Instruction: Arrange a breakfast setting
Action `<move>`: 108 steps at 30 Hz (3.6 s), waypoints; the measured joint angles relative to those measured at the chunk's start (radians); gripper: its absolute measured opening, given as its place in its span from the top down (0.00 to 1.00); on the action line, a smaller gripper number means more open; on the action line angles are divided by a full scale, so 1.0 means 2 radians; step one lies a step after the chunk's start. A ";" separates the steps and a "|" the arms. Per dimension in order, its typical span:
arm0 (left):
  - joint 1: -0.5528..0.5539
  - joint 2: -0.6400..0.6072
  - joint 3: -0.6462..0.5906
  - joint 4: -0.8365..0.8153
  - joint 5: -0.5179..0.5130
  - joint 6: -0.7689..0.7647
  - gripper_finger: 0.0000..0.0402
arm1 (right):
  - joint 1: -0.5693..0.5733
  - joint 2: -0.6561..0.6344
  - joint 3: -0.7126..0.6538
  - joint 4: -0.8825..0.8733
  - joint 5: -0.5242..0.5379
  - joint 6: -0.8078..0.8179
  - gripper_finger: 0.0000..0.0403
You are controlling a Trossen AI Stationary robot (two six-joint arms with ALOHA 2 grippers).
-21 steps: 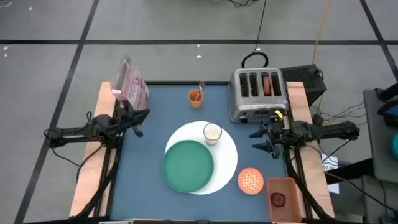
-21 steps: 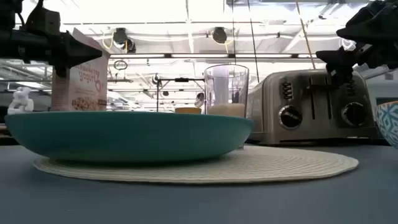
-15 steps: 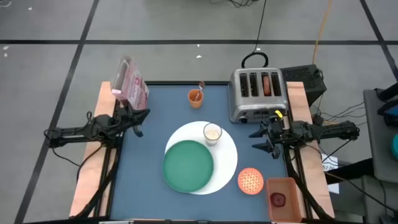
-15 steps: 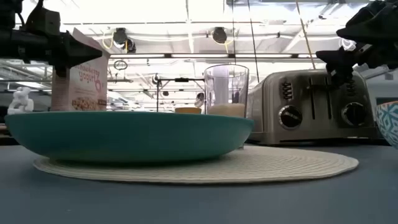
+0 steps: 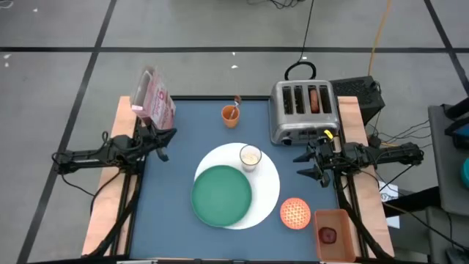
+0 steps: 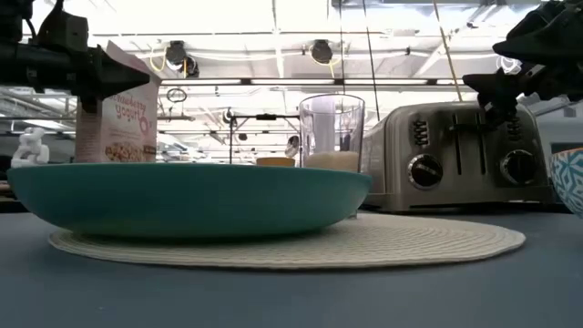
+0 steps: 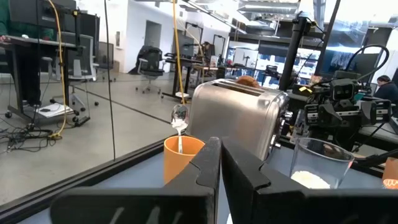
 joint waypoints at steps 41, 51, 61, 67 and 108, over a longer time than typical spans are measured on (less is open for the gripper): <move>0.000 0.000 0.000 0.000 0.000 0.000 0.95 | 0.000 0.000 0.000 0.053 0.013 -0.096 0.43; 0.000 0.000 0.000 0.000 0.000 0.000 0.95 | 0.000 0.000 0.000 0.054 0.013 -0.103 0.31; 0.000 0.000 0.000 0.000 0.000 0.000 0.95 | 0.000 0.000 0.000 0.055 0.028 -0.118 0.12; 0.000 0.000 0.000 0.000 0.000 0.000 0.95 | 0.000 0.000 0.000 0.055 0.028 -0.118 0.11; 0.000 0.000 0.000 0.000 0.000 0.000 0.95 | 0.055 0.272 0.171 0.074 -0.001 0.024 0.11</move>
